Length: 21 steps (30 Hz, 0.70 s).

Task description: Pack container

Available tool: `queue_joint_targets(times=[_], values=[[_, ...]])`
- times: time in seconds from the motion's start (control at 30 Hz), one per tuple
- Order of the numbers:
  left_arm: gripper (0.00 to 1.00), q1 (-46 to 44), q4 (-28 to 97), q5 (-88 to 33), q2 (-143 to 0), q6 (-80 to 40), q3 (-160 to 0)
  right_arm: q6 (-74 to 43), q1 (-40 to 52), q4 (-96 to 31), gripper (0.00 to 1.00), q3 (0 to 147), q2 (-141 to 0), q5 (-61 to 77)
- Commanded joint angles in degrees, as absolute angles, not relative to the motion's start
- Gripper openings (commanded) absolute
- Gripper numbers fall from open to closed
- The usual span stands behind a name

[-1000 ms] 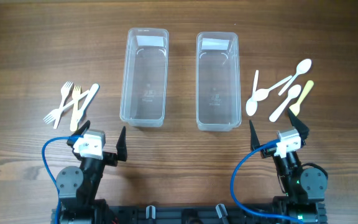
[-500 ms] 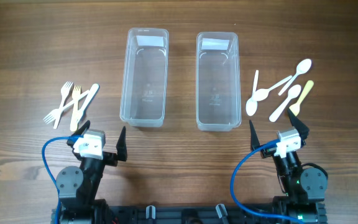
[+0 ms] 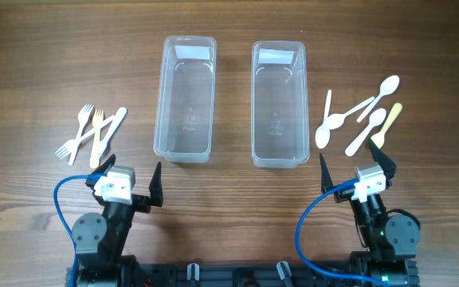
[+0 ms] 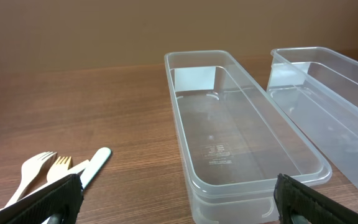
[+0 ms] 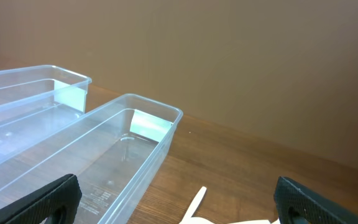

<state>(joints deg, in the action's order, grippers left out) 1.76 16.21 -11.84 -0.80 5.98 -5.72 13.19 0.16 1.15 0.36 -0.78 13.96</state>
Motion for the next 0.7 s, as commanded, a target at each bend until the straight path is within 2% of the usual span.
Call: queue_joint_targets(times=[0.0,0.27,0.43,0.57,0.67], values=[[1.00,1.4,15.9,-12.1,-0.4,7.1,-5.0,13.7,-0.3,1.5,1.00,0.3,-0.4,14.7],[1.00,1.4,15.9,-12.1,-0.4,7.1,-5.0,16.2,-0.3,2.4,1.00,0.3,-0.5,14.5],[1.00,1.4,15.9,-12.1,-0.4,7.1,-5.0,7.1,-0.3,3.9,1.00,2.1,-0.5,13.2],[1.00,1.4,15.9,-12.1,-0.4,7.1,-5.0,1.3,-0.3,-1.8,1.00,14.9,-3.3,-3.4],[1.00,1.4,15.9,-12.1,-0.4,7.1,-5.0,-0.2,-0.3,-10.0,1.00,26.9,-11.3,-9.0]])
